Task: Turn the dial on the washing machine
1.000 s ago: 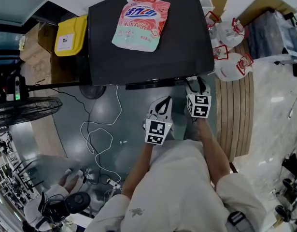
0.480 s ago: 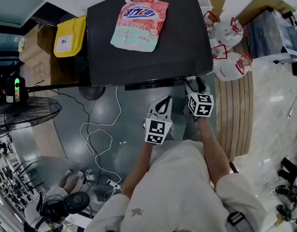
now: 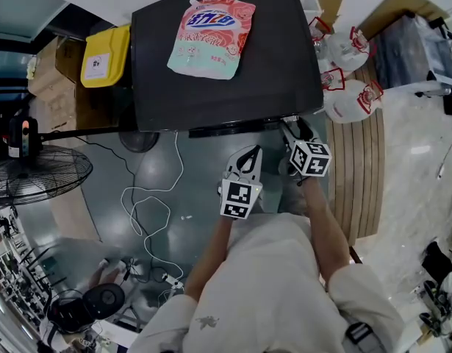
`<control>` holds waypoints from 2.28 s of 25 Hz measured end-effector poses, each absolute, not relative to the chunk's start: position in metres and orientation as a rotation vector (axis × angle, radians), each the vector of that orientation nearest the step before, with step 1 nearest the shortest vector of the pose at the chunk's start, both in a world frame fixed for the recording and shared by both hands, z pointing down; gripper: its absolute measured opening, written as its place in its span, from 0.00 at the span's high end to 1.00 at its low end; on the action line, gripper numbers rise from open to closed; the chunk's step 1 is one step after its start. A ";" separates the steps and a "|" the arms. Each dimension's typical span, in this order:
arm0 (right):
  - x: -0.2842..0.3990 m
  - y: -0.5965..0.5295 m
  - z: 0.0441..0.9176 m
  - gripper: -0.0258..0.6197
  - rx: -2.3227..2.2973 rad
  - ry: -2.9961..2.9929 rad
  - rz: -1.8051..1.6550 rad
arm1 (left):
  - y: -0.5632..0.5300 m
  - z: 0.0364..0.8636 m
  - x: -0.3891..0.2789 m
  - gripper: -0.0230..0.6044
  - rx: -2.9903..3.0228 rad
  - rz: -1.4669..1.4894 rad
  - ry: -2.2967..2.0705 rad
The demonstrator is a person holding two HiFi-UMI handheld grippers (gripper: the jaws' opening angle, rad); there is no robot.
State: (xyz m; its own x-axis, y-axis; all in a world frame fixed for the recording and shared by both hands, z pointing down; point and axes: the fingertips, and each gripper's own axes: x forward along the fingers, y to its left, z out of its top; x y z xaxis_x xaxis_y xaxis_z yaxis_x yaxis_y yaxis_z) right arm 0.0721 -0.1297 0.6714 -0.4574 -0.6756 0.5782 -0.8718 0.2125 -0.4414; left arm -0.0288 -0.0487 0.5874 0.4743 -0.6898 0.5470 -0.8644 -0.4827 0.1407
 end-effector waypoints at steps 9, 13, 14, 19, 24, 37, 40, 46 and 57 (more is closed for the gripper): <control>0.072 -0.130 0.671 0.53 1.456 -2.266 1.189 | -0.049 0.589 -0.029 0.94 2.325 0.599 -1.299; 0.073 -0.131 0.671 0.53 1.448 -2.279 1.228 | -0.050 0.589 -0.028 0.94 2.324 0.598 -1.297; 0.073 -0.130 0.670 0.53 1.446 -2.283 1.239 | -0.050 0.589 -0.028 0.94 2.325 0.598 -1.296; 0.073 -0.131 0.671 0.53 1.439 -2.301 1.295 | -0.051 0.590 -0.027 0.94 2.327 0.601 -1.293; 0.074 -0.131 0.671 0.53 1.431 -2.312 1.346 | -0.051 0.590 -0.025 0.94 2.330 0.597 -1.288; 0.075 -0.131 0.674 0.53 1.408 -2.346 1.518 | -0.050 0.592 -0.022 0.94 2.334 0.599 -1.281; 0.076 -0.131 0.677 0.53 1.398 -2.352 1.570 | -0.050 0.593 -0.021 0.94 2.337 0.600 -1.279; 0.071 -0.131 0.674 0.53 1.362 -2.371 1.706 | -0.050 0.593 -0.021 0.94 2.335 0.605 -1.272; 0.068 -0.131 0.670 0.53 1.337 -2.385 1.894 | -0.049 0.594 -0.020 0.94 2.334 0.605 -1.271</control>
State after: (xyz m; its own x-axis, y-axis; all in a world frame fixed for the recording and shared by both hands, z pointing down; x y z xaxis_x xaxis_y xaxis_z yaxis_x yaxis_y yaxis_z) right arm 0.0684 -0.1311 0.6700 -0.6625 -0.6762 0.3222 -0.4670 0.0366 -0.8835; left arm -0.0198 -0.0489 0.5944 0.4892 -0.6748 0.5526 -0.8544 -0.4981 0.1480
